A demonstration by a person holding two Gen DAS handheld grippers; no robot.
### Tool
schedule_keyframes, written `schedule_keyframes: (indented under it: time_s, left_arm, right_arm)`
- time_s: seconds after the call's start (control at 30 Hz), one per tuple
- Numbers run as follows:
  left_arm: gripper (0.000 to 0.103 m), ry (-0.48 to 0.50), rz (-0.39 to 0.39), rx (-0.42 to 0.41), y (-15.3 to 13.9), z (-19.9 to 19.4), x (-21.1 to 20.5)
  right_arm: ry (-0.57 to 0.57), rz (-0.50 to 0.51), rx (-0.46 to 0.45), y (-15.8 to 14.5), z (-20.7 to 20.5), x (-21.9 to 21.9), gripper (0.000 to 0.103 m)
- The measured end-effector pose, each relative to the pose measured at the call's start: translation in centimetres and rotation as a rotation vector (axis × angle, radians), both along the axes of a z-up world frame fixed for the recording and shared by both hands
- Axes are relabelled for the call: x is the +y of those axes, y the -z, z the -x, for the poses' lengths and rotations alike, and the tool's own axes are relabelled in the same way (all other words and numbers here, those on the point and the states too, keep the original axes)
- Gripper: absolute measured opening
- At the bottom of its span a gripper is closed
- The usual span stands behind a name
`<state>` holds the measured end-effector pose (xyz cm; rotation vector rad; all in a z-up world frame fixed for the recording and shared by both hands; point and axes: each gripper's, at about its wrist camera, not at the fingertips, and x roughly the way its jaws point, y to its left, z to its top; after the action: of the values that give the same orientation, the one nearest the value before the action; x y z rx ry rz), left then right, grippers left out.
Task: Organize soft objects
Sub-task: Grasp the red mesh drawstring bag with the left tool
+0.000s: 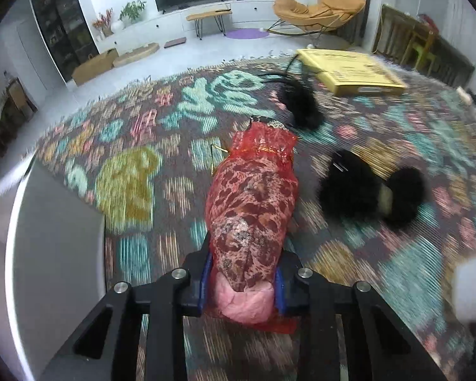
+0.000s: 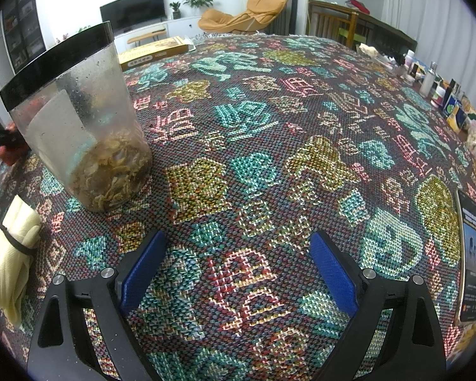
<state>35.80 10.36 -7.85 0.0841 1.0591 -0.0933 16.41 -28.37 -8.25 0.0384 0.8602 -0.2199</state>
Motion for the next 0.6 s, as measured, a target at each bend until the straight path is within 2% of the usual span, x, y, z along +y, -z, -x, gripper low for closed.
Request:
schedule_keyframes:
  time_s: [0.1, 0.27, 0.4, 0.5, 0.53, 0.57, 0.6]
  left_arm:
    - [0.03, -0.011, 0.052, 0.021, -1.7, 4.9, 0.1]
    - [0.03, -0.007, 0.083, 0.058, -3.4, 13.8, -1.3]
    - [0.03, 0.001, 0.072, 0.071, -2.6, 20.5, -2.6]
    - [0.033, -0.011, 0.047, 0.067, -0.2, 22.3, -2.8]
    - [0.035, -0.018, 0.033, 0.07, 0.8, 22.5, -2.8]
    - [0.045, -0.017, 0.03, 0.064, 1.4, 22.6, -2.7]
    - [0.062, -0.013, 0.023, 0.033, 1.8, 22.8, -2.6]
  right_arm:
    - [0.0, 0.0, 0.0, 0.0, 0.0, 0.0, 0.094]
    - [0.0, 0.0, 0.0, 0.0, 0.0, -0.1, 0.094]
    - [0.0, -0.001, 0.0, 0.0, 0.0, 0.0, 0.094]
    - [0.0, -0.001, 0.0, 0.0, 0.0, 0.0, 0.094]
    - [0.0, -0.001, 0.0, 0.0, 0.0, -0.1, 0.094]
    - [0.0, -0.001, 0.0, 0.0, 0.0, -0.1, 0.094]
    - [0.0, -0.001, 0.0, 0.0, 0.0, 0.0, 0.094]
